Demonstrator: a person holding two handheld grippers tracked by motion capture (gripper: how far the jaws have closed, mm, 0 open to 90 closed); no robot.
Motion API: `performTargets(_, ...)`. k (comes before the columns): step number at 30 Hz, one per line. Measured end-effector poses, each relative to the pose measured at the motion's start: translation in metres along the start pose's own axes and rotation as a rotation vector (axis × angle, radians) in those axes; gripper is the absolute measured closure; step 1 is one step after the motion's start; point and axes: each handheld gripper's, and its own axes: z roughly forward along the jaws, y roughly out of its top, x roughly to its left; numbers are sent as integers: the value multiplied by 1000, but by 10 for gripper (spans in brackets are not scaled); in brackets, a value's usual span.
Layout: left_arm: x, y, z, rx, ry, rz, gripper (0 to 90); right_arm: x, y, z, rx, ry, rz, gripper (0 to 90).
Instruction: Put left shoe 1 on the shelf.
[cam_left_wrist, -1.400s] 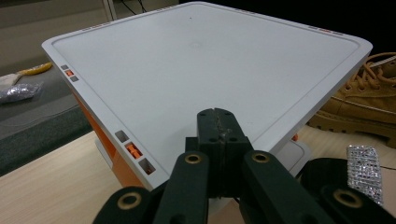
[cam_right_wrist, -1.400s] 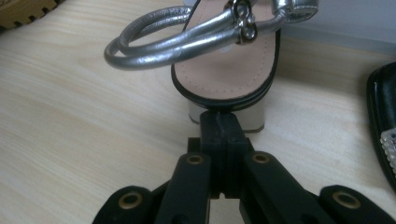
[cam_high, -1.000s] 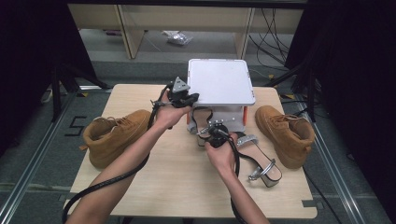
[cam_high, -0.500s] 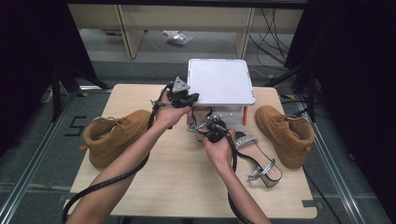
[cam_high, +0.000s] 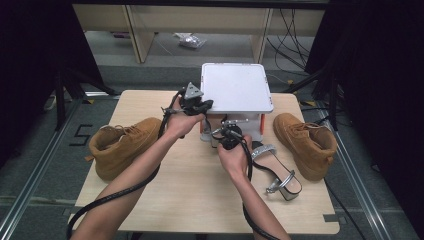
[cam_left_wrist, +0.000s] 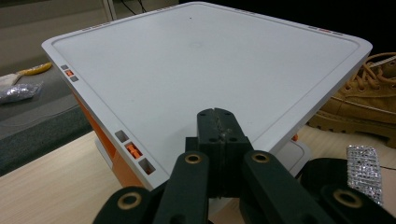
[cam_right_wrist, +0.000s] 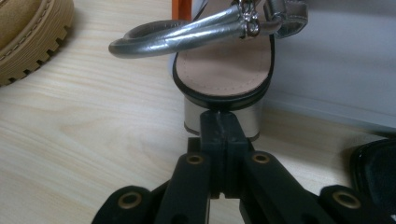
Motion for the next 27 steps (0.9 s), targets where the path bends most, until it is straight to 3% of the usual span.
performTargets(6,0,0,0,0,-1,-1,900,-2,3,3,-10,-18,-12,900)
performTargets(8,0,0,0,0,0,-2,899,0,5,3,-15,-9,9,900)
performTargets(12,0,0,0,2,-2,-4,899,0,8,7,-30,-22,-20,900)
performTargets(17,0,0,0,1,-4,-3,899,4,11,11,-32,-15,8,900)
performTargets(18,1,0,0,1,-4,-3,899,3,11,13,-40,-27,-16,900)
performTargets(20,0,0,0,-3,-7,-5,899,5,12,14,-42,-22,9,900)
performTargets(22,0,0,0,-2,-5,-7,899,4,13,16,-51,-43,-18,900)
performTargets(24,0,0,0,-4,-6,-11,899,5,13,17,-46,-36,5,900)
performTargets(27,0,0,0,-3,-5,-8,899,2,14,20,-61,-45,-18,900)
